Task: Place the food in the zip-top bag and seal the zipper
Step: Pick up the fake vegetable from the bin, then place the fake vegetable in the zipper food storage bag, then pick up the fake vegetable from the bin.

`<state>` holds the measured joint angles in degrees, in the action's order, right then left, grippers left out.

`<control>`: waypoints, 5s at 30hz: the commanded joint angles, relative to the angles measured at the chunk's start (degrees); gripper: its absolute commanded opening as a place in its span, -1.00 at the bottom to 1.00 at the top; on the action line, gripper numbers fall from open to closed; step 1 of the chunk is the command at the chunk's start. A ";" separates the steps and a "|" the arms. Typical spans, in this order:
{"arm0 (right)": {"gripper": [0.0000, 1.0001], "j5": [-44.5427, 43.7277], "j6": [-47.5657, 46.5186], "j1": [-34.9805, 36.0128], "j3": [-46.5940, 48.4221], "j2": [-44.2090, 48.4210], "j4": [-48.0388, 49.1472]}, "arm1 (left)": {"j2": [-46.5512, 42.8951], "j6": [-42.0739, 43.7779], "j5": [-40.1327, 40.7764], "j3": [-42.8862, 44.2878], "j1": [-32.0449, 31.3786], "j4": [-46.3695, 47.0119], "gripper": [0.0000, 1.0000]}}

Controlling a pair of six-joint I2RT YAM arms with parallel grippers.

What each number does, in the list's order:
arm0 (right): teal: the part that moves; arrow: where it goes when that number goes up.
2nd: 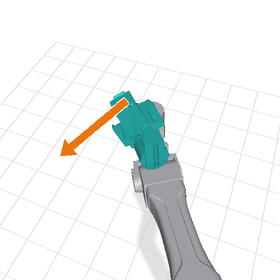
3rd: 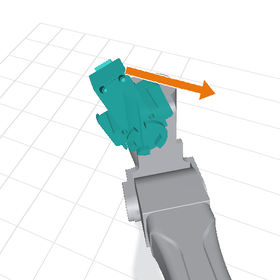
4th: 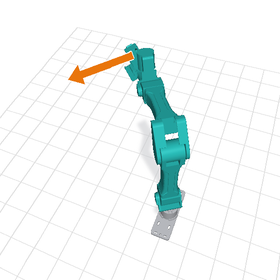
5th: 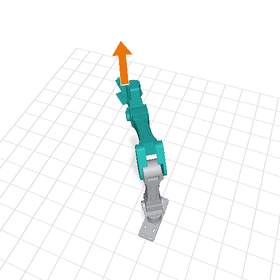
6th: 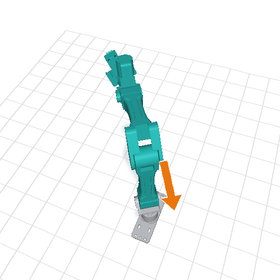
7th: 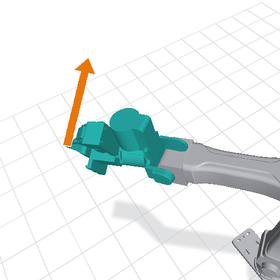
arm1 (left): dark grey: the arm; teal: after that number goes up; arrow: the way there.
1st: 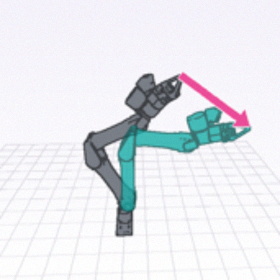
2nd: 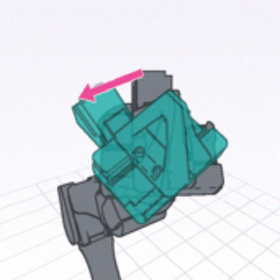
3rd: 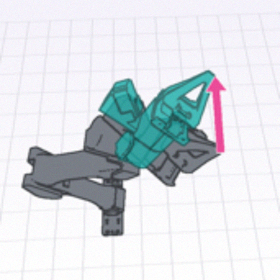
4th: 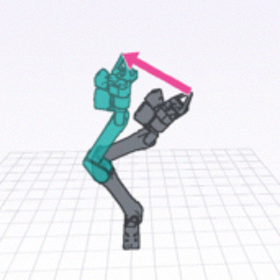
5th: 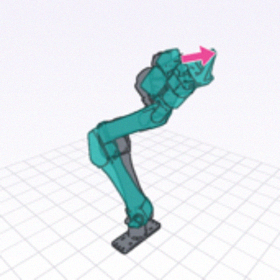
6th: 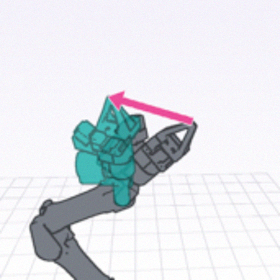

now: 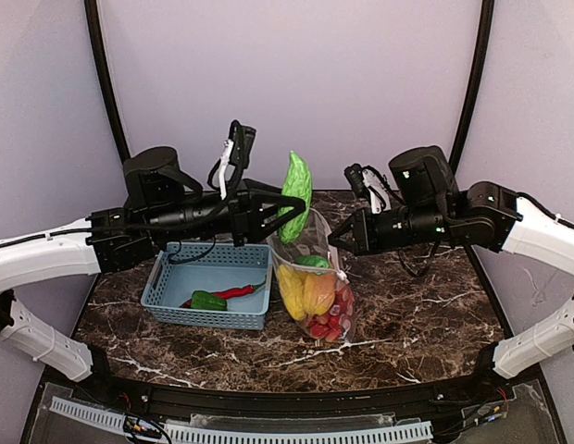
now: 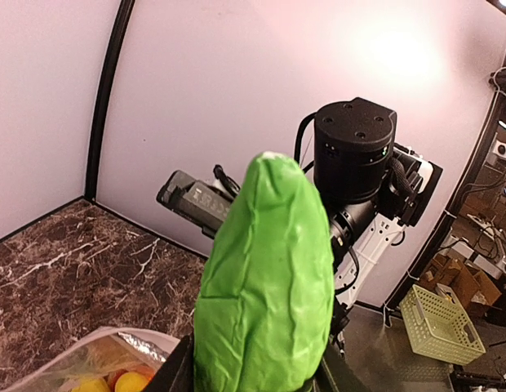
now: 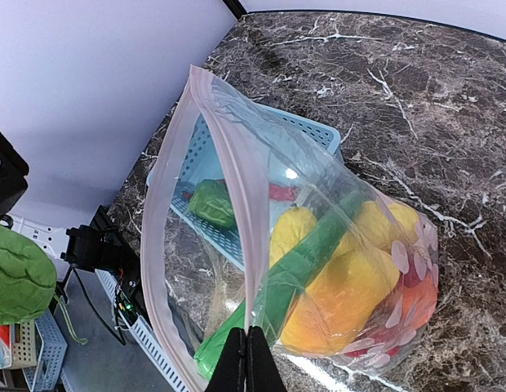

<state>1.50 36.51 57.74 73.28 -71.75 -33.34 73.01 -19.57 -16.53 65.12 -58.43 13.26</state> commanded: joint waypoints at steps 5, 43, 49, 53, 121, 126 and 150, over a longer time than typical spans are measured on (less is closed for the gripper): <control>-1.00 0.24 0.31 0.18 0.99 1.63 1.75 | 5.38 5.94 3.11 0.59 0.01 11.79 -0.17; -1.00 -0.09 0.94 0.18 -0.33 3.50 2.42 | 6.48 6.30 0.78 4.32 4.00 -8.48 0.39; -1.00 0.25 0.84 0.18 -0.23 2.93 2.63 | 3.51 -0.22 -3.58 6.62 5.81 -16.54 0.50; -1.00 0.26 0.66 0.15 -0.22 2.75 2.66 | -0.64 -1.99 -3.61 4.43 8.28 -21.27 0.53; -1.00 -0.86 0.65 0.06 -1.90 5.04 2.81 | -0.21 -4.38 2.75 -20.87 28.64 -38.53 0.28; -1.00 -0.80 0.70 0.07 -1.83 5.11 2.93 | -7.48 -4.49 3.76 -20.36 28.64 -38.01 0.26; -1.00 0.09 0.62 0.03 -0.79 4.20 2.70 | -1.23 7.00 -3.56 14.57 5.61 -27.55 0.25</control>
<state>1.61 37.12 57.74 71.33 -67.77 -32.45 67.68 -17.30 -20.08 74.70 -51.31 -15.68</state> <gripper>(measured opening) 0.005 0.753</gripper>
